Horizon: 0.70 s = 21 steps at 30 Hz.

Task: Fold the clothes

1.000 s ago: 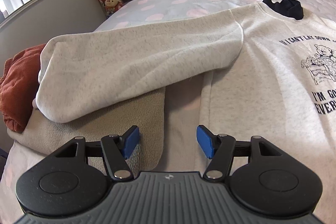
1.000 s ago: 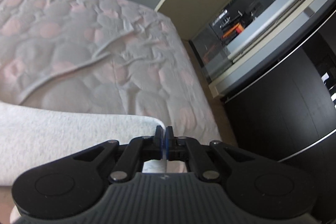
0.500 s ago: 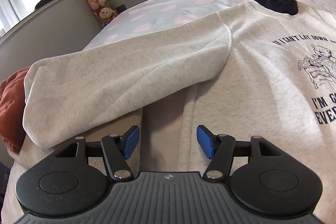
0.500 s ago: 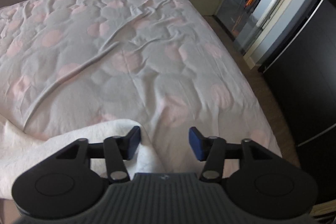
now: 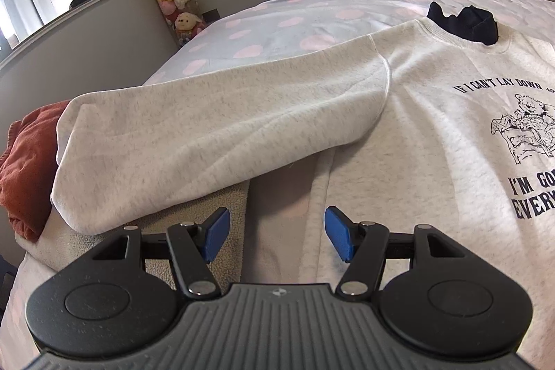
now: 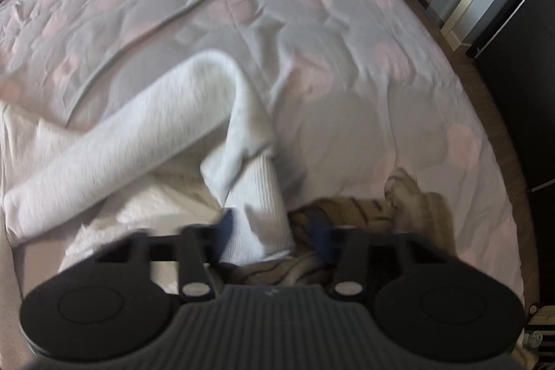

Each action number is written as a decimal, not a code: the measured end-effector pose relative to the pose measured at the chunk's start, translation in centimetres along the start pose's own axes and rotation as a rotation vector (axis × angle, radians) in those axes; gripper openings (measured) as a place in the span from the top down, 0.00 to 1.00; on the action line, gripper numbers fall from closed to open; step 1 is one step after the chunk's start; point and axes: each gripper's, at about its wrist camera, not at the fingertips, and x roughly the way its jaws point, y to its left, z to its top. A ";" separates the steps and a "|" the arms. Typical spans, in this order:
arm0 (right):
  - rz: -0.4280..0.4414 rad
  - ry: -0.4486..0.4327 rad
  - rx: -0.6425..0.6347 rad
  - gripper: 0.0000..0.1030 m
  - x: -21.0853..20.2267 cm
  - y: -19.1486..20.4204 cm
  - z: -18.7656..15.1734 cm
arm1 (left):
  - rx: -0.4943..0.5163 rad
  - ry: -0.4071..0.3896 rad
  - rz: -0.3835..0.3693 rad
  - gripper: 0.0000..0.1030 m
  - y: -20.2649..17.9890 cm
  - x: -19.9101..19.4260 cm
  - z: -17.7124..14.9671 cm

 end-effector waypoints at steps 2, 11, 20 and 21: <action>0.003 -0.033 0.002 0.94 -0.6 0.4 0.0 | -0.001 0.000 -0.001 0.43 -0.1 0.0 0.1; 0.086 -0.281 -0.017 0.95 -13.7 5.3 4.5 | 0.002 -0.002 -0.007 0.43 0.2 -0.1 -0.2; 0.112 -0.279 0.070 0.95 -26.0 5.4 2.1 | -0.174 0.012 -0.068 0.43 3.6 -0.6 -0.7; 0.074 -0.265 0.099 0.95 -26.4 4.2 1.6 | -0.193 0.014 -0.075 0.43 4.0 -0.6 -0.8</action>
